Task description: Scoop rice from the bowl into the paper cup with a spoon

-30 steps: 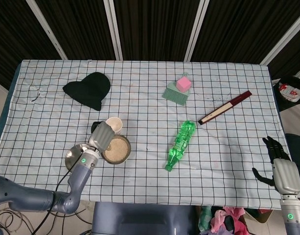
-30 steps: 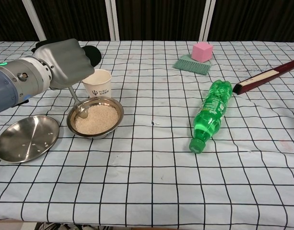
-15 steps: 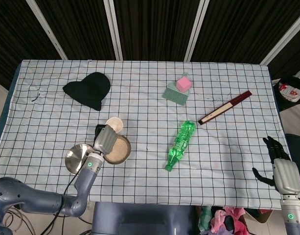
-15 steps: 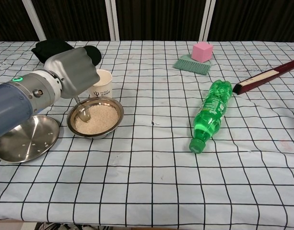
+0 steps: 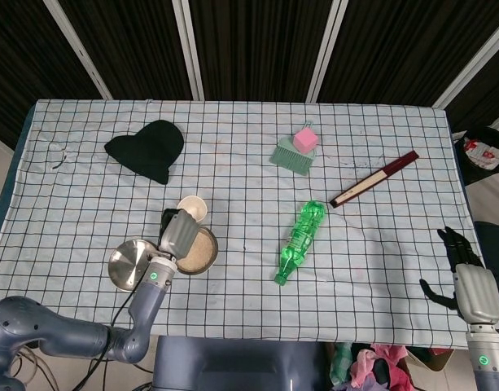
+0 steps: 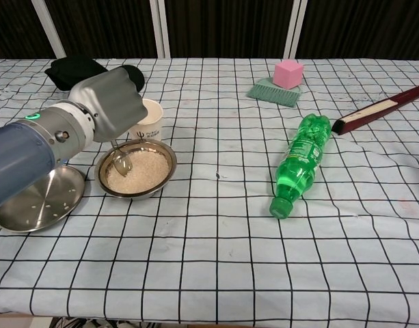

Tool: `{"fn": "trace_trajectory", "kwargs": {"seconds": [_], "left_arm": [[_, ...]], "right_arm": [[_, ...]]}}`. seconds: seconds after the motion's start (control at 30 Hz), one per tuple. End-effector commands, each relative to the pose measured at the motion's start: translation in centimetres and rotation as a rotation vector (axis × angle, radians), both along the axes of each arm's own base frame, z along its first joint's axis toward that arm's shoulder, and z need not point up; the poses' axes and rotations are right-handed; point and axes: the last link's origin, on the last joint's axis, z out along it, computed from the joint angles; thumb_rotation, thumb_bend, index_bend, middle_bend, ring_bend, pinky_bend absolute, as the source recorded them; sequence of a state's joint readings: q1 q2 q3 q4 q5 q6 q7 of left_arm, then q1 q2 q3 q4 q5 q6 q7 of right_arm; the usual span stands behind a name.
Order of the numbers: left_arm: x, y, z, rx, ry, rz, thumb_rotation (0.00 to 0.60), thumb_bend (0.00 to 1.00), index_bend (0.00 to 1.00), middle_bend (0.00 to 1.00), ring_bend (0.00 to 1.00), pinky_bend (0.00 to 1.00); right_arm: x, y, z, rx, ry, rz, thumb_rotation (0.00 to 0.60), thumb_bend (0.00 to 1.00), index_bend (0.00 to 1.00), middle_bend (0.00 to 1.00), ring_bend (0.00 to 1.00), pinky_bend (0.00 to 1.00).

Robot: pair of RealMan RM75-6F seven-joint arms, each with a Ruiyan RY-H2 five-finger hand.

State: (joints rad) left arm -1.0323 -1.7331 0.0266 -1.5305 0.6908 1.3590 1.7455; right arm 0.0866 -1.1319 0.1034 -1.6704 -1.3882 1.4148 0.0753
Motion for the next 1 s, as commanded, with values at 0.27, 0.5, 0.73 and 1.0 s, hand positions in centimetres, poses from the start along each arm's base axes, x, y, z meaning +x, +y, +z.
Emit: {"fn": "trace_trajectory", "kwargs": {"seconds": [0.27,0.5,0.73,1.0], "left_arm": [[0.3,0.0,0.6,-0.001,-0.010,-0.018,0.600,0.51,0.77,1.00,1.00,1.00],[0.4,-0.4,0.2,-0.019,-0.010,-0.031,0.600,0.51,0.77,1.00,1.00,1.00],[0.6,-0.9,-0.4,-0.031,0.003,-0.046,0.600,0.51,0.77,1.00,1.00,1.00],[0.3,-1.4,-1.0,-0.041,0.027,-0.042,0.600,0.51,0.78,1.00,1.00,1.00]], "right_arm": [[0.0,0.0,0.0,0.000,-0.001,0.000,0.600,0.23,0.00,0.00,0.00,0.19],[0.0,0.0,0.0,-0.001,-0.005,-0.001,0.600,0.23,0.00,0.00,0.00,0.19],[0.0,0.0,0.0,-0.003,-0.007,-0.001,0.600,0.23,0.00,0.00,0.00,0.19],[0.1,0.0,0.1,-0.005,-0.011,0.001,0.600,0.23,0.00,0.00,0.00,0.19]]}}
